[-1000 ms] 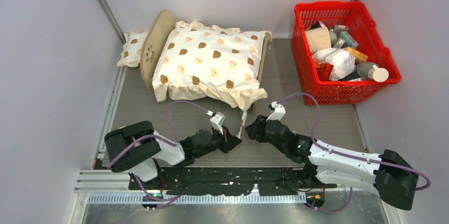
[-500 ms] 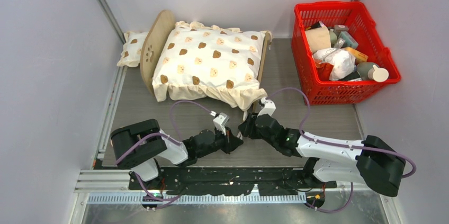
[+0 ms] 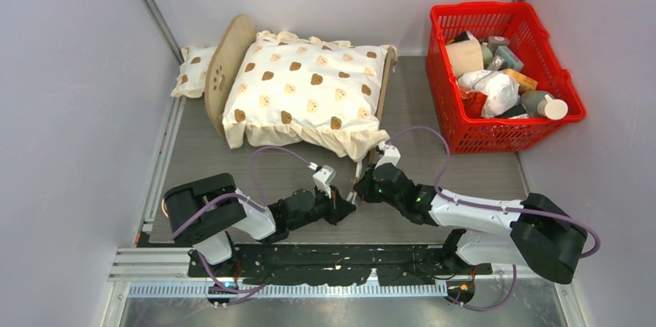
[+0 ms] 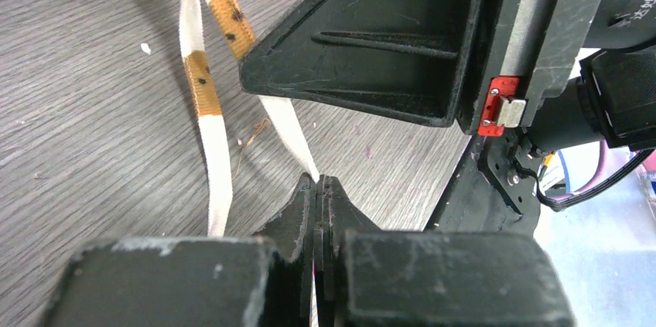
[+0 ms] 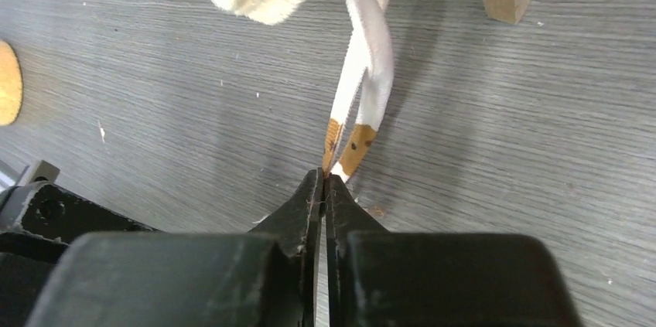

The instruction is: Set up the pet bed

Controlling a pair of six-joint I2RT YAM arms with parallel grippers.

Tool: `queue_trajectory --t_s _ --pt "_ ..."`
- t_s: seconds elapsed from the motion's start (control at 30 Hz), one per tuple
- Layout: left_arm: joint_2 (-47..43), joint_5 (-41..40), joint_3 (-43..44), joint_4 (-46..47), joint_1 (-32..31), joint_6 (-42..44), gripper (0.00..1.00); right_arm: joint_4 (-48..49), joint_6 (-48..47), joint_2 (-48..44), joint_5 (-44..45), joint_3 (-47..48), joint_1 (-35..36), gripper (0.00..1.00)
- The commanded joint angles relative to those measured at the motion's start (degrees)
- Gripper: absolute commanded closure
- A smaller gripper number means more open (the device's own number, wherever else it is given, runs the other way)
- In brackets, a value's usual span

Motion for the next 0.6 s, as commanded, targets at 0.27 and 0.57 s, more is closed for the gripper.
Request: queue_trajectory --t_s 0.27,0.57 --pt "-3.9 -1.8 2.3 -3.8 -0.3 2.5 0.76 2.3 -6.0 -7.8 -1.5 -0.9 -1.0 0.95" --pt "-15.3 -7.4 8.5 -27.2 2.6 3.2 0.64 -2.6 -9.9 -11.7 -0.7 -1.9 -2.0 0.95"
